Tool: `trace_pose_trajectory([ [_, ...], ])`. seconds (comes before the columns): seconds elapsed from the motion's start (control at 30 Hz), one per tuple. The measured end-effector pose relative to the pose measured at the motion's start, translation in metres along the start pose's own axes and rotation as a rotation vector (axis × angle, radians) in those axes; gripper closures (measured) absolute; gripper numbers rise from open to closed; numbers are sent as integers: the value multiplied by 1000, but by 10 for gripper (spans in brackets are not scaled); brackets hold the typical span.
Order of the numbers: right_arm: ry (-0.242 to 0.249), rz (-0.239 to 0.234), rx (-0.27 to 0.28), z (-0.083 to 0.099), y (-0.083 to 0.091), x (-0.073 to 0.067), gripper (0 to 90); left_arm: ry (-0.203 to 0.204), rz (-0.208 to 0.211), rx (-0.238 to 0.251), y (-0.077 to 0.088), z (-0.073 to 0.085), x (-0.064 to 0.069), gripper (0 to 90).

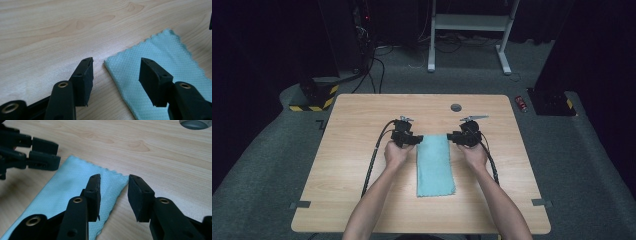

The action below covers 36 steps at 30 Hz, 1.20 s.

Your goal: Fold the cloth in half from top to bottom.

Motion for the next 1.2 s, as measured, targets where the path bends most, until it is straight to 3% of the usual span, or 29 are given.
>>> trace_pose_trajectory([
  [0.17, -29, 40, -31, 10, -13, 10, 625, 21, -8, 8, -10, 3, 0, 458],
  [0.33, -45, 45, -28, 13, -21, 13, 617, 29, -18, 17, -11, 3, -1, 466],
  [0.57, -43, 54, -66, 15, -34, 12, 628, 5, -20, 21, -10, 4, -2, 617],
  [0.63, -20, 66, -77, 13, -37, 10, 638, 12, -17, 20, -10, 4, -3, 638],
  [0.83, -19, 77, -78, 13, -40, 9, 709, -15, -29, 4, -10, 4, -3, 694],
  [0.97, -40, 78, -71, 13, -40, 11, 805, 1, -16, 0, -11, 5, -2, 761],
  [1.03, -29, 79, -71, 13, -42, 10, 845, -11, -16, 0, -11, 5, -2, 803],
  [1.2, -11, 75, -71, 13, -42, 9, 896, 28, 5, -8, -11, 5, -5, 883],
])
Point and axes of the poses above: each handheld gripper's, and its own axes: y roughly backward along the jaws, z roughly out of its underside, x roughly to its right, the point moved 9 cm from there along -y, roughly forward along the jaws, and after that the axes turned 10 degrees about x, right-handed, at the moved point
